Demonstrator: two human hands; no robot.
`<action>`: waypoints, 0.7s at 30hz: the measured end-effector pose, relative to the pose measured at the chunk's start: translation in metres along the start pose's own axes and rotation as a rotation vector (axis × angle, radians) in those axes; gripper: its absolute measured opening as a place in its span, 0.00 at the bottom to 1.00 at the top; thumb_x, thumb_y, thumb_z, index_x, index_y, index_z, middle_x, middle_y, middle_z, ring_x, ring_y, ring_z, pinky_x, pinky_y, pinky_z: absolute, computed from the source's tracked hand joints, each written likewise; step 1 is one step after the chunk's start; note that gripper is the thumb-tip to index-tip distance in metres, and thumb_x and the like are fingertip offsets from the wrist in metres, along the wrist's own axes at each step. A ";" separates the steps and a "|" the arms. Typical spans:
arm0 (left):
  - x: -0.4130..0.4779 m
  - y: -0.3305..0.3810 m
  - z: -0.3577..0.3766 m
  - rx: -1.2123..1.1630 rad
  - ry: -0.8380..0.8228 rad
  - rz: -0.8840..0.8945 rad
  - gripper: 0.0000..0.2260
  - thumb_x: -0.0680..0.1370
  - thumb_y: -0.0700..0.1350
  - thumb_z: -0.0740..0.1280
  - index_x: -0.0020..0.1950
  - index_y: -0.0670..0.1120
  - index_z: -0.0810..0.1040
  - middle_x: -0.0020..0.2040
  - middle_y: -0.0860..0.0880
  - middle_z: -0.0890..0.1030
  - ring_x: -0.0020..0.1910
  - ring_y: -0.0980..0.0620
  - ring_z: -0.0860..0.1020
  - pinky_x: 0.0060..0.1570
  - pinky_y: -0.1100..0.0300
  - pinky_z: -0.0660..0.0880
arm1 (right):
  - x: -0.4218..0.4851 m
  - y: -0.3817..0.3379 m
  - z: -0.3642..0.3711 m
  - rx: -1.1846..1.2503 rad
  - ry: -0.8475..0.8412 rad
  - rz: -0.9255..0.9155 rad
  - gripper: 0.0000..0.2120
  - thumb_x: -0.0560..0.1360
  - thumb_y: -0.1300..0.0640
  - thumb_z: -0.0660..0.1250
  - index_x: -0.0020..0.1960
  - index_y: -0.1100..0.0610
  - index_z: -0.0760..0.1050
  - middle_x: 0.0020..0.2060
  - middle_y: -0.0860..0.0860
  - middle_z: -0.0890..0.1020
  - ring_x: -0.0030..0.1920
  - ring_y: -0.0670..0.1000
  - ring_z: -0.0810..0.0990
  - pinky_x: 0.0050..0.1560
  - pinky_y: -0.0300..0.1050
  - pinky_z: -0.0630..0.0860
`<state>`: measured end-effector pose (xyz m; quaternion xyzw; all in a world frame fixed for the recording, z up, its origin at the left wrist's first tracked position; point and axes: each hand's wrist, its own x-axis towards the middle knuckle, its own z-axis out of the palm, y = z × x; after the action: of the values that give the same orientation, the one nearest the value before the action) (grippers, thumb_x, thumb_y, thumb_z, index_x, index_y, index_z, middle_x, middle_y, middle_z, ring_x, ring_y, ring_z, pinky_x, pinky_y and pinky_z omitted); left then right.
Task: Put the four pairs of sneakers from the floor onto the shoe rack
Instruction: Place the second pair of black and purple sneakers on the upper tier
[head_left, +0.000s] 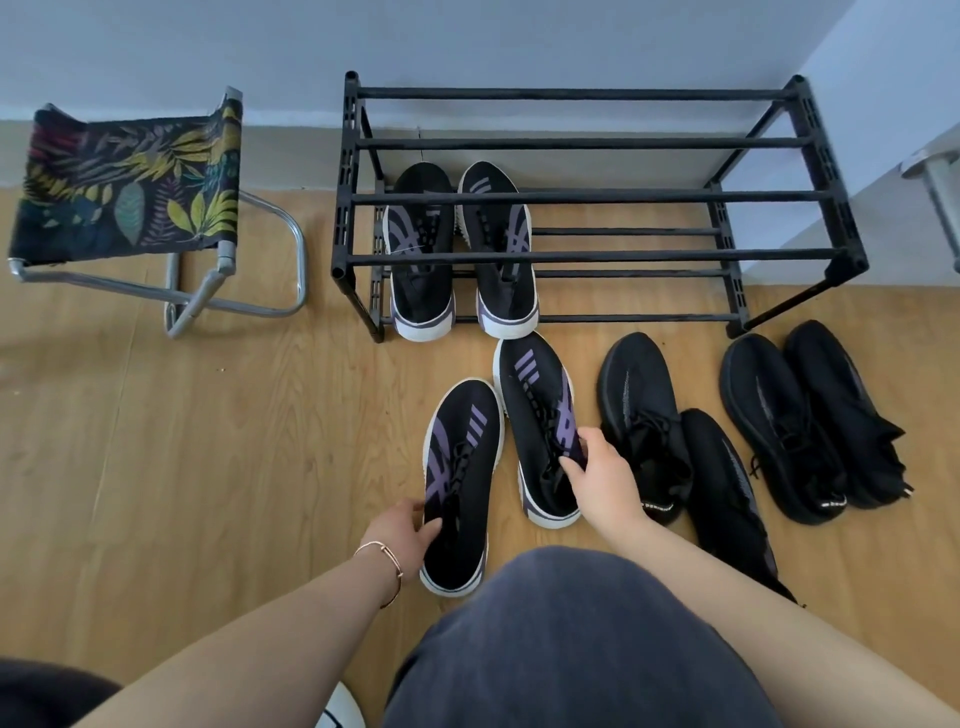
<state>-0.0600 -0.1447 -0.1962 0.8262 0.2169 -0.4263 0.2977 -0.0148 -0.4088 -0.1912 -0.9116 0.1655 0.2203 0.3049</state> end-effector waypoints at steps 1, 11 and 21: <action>-0.001 -0.001 0.002 -0.111 0.003 -0.037 0.23 0.80 0.52 0.68 0.73 0.46 0.70 0.63 0.45 0.81 0.57 0.46 0.81 0.53 0.56 0.77 | -0.002 0.000 0.001 0.075 -0.013 0.034 0.21 0.81 0.54 0.66 0.73 0.54 0.68 0.61 0.52 0.80 0.60 0.54 0.79 0.59 0.49 0.77; 0.001 -0.005 0.010 -0.481 -0.050 -0.091 0.17 0.76 0.46 0.74 0.63 0.43 0.79 0.53 0.48 0.83 0.52 0.49 0.83 0.58 0.50 0.80 | -0.005 0.018 0.005 0.454 -0.216 0.191 0.21 0.79 0.57 0.71 0.69 0.50 0.71 0.64 0.50 0.78 0.67 0.52 0.76 0.68 0.51 0.73; 0.000 -0.011 -0.004 -0.624 -0.054 -0.090 0.16 0.76 0.42 0.74 0.63 0.42 0.80 0.55 0.44 0.83 0.54 0.45 0.83 0.56 0.47 0.82 | -0.004 0.024 0.016 0.681 -0.280 0.213 0.20 0.73 0.58 0.75 0.58 0.42 0.72 0.66 0.54 0.79 0.67 0.56 0.78 0.67 0.60 0.77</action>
<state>-0.0642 -0.1338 -0.1980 0.6730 0.3654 -0.3739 0.5233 -0.0341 -0.4164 -0.2125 -0.6969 0.2797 0.3056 0.5854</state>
